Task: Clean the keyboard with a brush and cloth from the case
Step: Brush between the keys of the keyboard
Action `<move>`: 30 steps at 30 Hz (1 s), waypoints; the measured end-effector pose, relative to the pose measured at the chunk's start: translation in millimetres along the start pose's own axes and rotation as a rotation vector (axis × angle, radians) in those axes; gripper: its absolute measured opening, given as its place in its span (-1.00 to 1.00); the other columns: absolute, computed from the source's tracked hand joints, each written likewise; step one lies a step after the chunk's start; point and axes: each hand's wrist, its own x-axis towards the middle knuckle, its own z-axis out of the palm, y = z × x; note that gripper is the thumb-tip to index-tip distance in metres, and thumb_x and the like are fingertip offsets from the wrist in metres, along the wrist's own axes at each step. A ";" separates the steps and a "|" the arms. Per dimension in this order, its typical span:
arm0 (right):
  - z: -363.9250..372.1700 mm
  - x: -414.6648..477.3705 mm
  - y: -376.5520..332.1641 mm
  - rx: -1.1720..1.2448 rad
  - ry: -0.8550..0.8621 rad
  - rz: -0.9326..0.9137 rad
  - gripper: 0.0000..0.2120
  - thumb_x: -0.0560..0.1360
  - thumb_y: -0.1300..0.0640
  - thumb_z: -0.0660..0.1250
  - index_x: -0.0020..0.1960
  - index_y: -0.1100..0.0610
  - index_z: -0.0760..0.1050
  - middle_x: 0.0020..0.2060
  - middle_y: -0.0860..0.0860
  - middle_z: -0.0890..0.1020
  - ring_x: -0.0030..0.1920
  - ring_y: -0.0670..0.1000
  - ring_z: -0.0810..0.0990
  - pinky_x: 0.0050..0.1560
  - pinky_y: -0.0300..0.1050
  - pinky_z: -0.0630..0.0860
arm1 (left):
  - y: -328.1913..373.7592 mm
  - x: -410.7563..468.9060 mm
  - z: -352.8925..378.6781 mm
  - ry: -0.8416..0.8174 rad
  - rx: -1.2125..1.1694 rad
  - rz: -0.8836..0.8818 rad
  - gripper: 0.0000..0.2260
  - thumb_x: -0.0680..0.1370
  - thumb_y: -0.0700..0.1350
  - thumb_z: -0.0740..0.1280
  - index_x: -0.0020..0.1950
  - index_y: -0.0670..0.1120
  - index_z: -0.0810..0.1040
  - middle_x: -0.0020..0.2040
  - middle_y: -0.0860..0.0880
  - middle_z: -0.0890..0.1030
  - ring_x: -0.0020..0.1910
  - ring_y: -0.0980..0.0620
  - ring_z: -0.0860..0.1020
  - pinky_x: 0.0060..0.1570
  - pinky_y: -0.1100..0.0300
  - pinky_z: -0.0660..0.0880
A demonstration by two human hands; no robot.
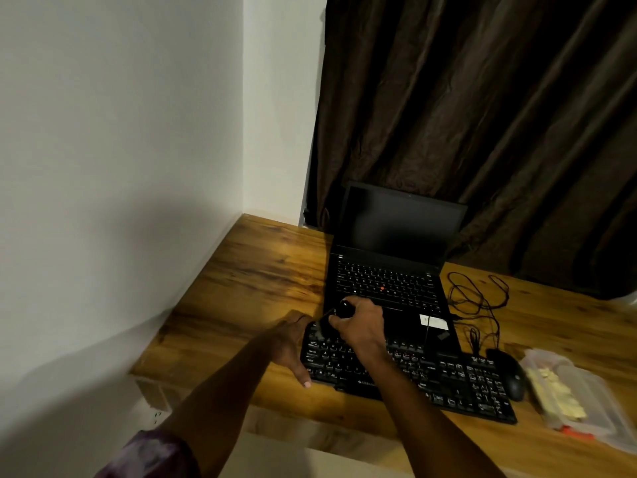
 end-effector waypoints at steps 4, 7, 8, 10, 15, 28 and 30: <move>-4.0 -0.8 -0.2 -0.151 0.041 -0.066 -0.54 0.38 0.05 0.54 0.25 0.05 0.56 0.00 0.05 0.68 -0.08 -0.02 0.67 -0.08 -0.07 0.67 | -2.1 3.3 0.5 0.039 0.054 0.035 0.09 0.26 -0.02 0.67 0.61 -0.09 0.06 0.57 -0.12 0.14 0.54 -0.14 0.17 0.49 0.03 0.21; -0.5 -7.5 -14.0 -0.067 0.000 -0.070 -0.63 0.39 0.11 0.53 0.17 0.11 0.60 -0.09 0.04 0.68 -0.15 -0.04 0.63 -0.06 -0.13 0.65 | -5.0 6.3 1.0 0.014 0.036 0.026 0.13 0.25 0.00 0.67 0.62 -0.09 0.04 0.60 -0.13 0.11 0.56 -0.15 0.12 0.51 0.01 0.17; 1.6 -8.8 -17.1 -0.024 -0.011 -0.048 -0.66 0.38 0.13 0.54 0.14 0.13 0.62 -0.18 -0.01 0.63 -0.18 -0.05 0.61 -0.06 -0.16 0.63 | -5.7 6.5 1.7 0.013 0.028 0.021 0.13 0.25 0.00 0.68 0.62 -0.08 0.05 0.60 -0.13 0.11 0.57 -0.15 0.12 0.51 0.01 0.16; 3.4 -9.1 -18.3 0.063 -0.024 -0.002 -0.69 0.37 0.14 0.55 0.08 0.16 0.62 -0.31 -0.08 0.55 -0.24 -0.03 0.66 -0.10 -0.09 0.66 | -7.5 7.2 3.2 0.037 0.024 0.018 0.13 0.25 -0.01 0.68 0.62 -0.08 0.05 0.60 -0.13 0.11 0.57 -0.15 0.12 0.52 -0.02 0.16; -5.5 -2.2 4.8 0.129 -0.035 0.123 -0.67 0.37 0.18 0.58 0.08 0.16 0.59 -0.24 0.03 0.67 -0.38 -0.02 0.69 -0.36 -0.16 0.65 | -12.5 12.8 4.4 0.046 0.054 0.035 0.17 0.22 0.04 0.68 0.63 -0.05 0.01 0.60 -0.12 0.08 0.57 -0.15 0.11 0.52 -0.03 0.16; -7.0 0.6 24.5 0.356 -0.022 0.261 -0.71 0.38 0.22 0.56 0.06 0.16 0.59 -0.07 0.14 0.68 -0.33 0.02 0.71 -0.20 0.01 0.69 | -27.9 27.7 10.2 0.041 0.080 0.019 0.30 0.00 0.32 0.62 0.60 0.12 0.03 0.59 -0.02 0.12 0.55 -0.10 0.15 0.52 -0.06 0.19; -12.1 1.8 30.5 0.442 -0.035 0.295 -0.80 0.39 0.25 0.55 -0.03 0.20 0.60 -0.06 0.17 0.67 -0.25 0.05 0.72 -0.21 -0.04 0.69 | -30.2 30.8 12.9 0.058 0.088 0.028 0.31 -0.04 0.35 0.60 0.59 0.13 0.03 0.58 -0.03 0.13 0.55 -0.12 0.15 0.51 -0.10 0.19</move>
